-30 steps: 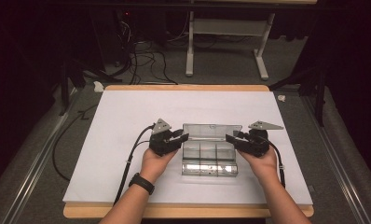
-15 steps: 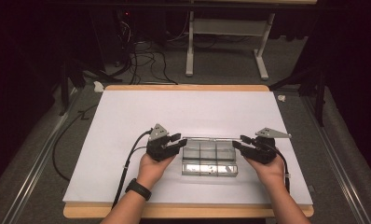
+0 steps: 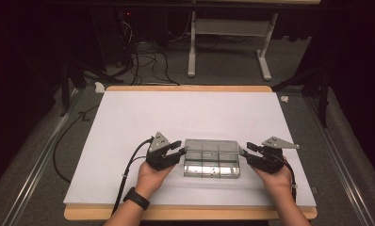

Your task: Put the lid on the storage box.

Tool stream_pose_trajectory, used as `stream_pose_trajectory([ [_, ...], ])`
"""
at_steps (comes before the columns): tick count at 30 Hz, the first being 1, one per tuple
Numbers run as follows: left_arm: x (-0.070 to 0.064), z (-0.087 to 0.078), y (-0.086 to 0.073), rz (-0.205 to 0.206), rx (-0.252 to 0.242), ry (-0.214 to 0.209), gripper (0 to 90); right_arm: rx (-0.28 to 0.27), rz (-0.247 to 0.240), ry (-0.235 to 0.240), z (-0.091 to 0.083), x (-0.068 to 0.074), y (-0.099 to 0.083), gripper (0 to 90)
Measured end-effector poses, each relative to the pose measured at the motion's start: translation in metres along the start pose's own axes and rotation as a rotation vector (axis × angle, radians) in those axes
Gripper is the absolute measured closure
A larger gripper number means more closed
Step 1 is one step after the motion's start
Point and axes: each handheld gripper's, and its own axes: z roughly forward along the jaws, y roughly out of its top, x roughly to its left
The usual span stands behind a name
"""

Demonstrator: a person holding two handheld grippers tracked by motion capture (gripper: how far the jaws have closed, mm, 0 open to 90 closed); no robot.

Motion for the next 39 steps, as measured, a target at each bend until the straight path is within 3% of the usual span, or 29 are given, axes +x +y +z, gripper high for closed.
stream_pose_trajectory([
  [7,0.004,-0.01,-0.008,0.004,0.007,0.007,61.7,0.015,-0.036,-0.019,-0.002,0.006,-0.005,53.2],
  [19,0.008,-0.016,-0.018,0.018,0.028,0.01,62.1,0.034,-0.033,-0.027,0.0,0.007,-0.015,53.9],
  [30,0.009,-0.016,-0.024,0.051,0.051,0.016,62.4,0.048,-0.021,-0.043,0.001,0.007,-0.02,55.1],
  [39,0.01,-0.016,-0.032,0.108,0.085,0.04,63.2,0.057,-0.007,-0.05,0.004,0.006,-0.027,55.9],
])
